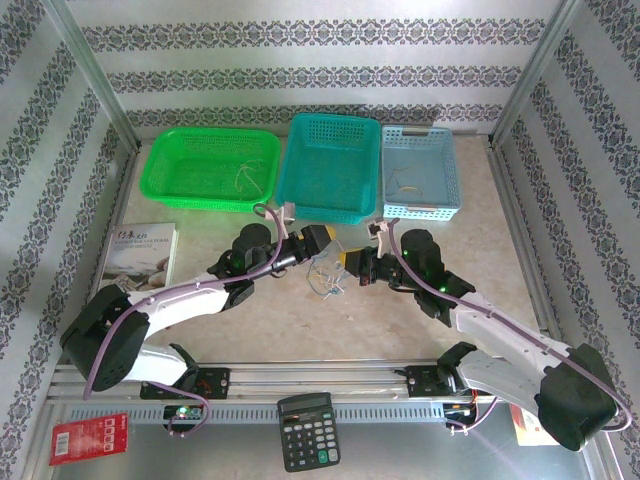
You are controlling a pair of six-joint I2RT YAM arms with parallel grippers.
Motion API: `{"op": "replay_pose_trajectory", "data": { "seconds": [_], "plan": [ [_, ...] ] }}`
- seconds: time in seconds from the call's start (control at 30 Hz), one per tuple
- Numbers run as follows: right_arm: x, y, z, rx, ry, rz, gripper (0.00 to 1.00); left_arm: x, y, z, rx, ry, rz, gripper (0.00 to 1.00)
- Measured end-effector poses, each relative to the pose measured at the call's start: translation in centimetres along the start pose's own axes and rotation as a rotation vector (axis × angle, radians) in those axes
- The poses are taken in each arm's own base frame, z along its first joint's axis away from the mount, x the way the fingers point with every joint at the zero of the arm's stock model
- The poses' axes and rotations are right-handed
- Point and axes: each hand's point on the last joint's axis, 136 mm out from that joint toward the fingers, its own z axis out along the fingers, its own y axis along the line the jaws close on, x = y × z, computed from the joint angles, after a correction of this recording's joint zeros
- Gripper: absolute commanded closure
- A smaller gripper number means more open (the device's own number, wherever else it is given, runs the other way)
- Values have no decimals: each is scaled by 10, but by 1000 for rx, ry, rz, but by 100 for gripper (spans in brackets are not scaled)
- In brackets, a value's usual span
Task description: Untangle the cables
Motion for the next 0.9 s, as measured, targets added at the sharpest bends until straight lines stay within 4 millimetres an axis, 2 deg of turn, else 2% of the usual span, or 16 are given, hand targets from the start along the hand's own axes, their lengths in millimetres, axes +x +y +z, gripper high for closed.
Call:
{"op": "replay_pose_trajectory", "data": {
  "seconds": [0.13,0.27,0.47,0.57,0.83,0.9],
  "plan": [
    [0,1,0,-5,0,-1,100,-2,-7,3,22,-5,7,42],
    [0,2,0,-8,-1,-3,100,4,-3,6,15,9,5,46],
    [0,2,0,-9,-2,-3,100,5,-3,8,17,13,2,57],
    [0,2,0,-9,-2,-3,100,5,-6,8,28,9,2,66],
    [0,1,0,-8,-2,-3,100,6,-10,8,44,8,5,98],
    [0,1,0,-8,-2,-3,100,6,-11,9,45,9,6,100]
  ]
}}
